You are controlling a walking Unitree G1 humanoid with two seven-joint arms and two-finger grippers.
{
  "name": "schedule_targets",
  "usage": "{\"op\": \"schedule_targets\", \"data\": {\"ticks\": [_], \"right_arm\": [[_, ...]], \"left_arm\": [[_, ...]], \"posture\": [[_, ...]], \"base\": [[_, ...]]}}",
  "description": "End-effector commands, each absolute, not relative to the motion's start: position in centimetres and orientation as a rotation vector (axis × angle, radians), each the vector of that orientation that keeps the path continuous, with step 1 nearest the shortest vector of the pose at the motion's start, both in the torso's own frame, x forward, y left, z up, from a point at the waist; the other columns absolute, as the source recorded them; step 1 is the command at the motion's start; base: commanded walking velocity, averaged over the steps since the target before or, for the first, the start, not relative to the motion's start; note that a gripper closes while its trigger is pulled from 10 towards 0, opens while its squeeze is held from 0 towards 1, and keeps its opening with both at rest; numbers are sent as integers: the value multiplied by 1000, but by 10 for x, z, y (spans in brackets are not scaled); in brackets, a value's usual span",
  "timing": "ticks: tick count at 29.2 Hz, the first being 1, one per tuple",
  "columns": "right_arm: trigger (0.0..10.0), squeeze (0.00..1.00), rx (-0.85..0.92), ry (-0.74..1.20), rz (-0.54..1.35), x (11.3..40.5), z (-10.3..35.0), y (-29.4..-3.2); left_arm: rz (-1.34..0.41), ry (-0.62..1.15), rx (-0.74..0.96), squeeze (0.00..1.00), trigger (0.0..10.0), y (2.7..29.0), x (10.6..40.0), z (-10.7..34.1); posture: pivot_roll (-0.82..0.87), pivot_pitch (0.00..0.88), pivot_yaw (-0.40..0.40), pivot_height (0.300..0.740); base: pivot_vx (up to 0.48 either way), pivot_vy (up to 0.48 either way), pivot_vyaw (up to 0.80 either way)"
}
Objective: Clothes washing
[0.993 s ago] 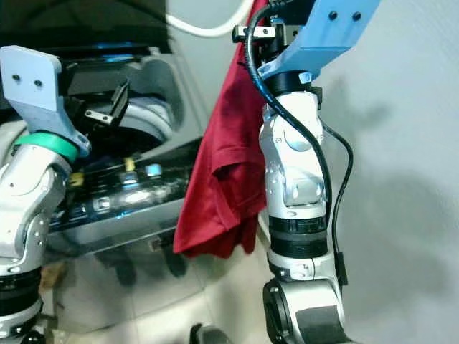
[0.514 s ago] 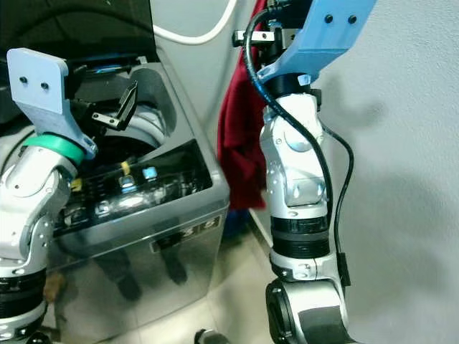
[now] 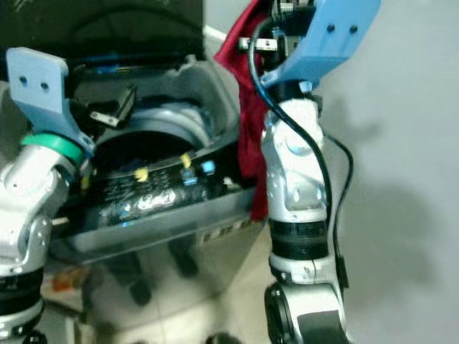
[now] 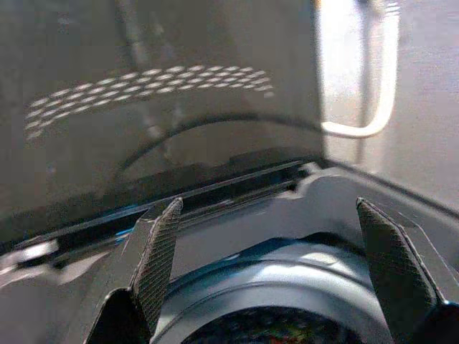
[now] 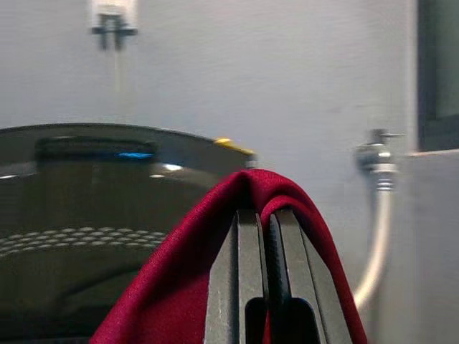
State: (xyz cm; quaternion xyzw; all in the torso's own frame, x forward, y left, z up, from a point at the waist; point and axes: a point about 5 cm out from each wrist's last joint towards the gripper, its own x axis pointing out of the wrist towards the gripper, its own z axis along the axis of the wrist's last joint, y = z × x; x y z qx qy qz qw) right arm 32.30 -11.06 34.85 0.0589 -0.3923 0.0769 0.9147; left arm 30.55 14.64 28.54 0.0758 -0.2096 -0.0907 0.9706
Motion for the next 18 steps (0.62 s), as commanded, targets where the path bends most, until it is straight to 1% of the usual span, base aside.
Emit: {"op": "schedule_targets", "data": {"ticks": [1, 7, 14, 16, 17, 18], "right_arm": [[10000, 0, 124, -840, 154, 320, 354, -113], [10000, 0, 120, -833, 163, 320, 352, -112], [10000, 0, 80, -830, 257, 321, 352, -101], [10000, 0, 93, -855, 429, 315, 365, -89], [10000, 0, 93, -855, 429, 315, 365, -89], [10000, 0, 118, -873, 528, 310, 373, -83]], "left_arm": [[-191, -410, 156, 0, 10000, 145, 306, 282], [-193, -407, 159, 0, 10000, 144, 306, 281], [-233, -421, 193, 0, 10000, 142, 303, 283], [-452, -426, 179, 0, 10000, 131, 291, 287], [-452, -426, 179, 0, 10000, 131, 291, 287], [-609, -415, 139, 0, 10000, 122, 281, 289]], "posture": [[69, 49, 10, 740], [69, 51, 10, 740], [71, 55, 12, 740], [70, 60, 11, 740], [70, 60, 11, 740], [66, 63, 13, 740]], "base": [[0, 0, 0], [0, 0, 0], [0, 0, 0], [0, 0, 0], [0, 0, 0], [0, 0, 0]]}}
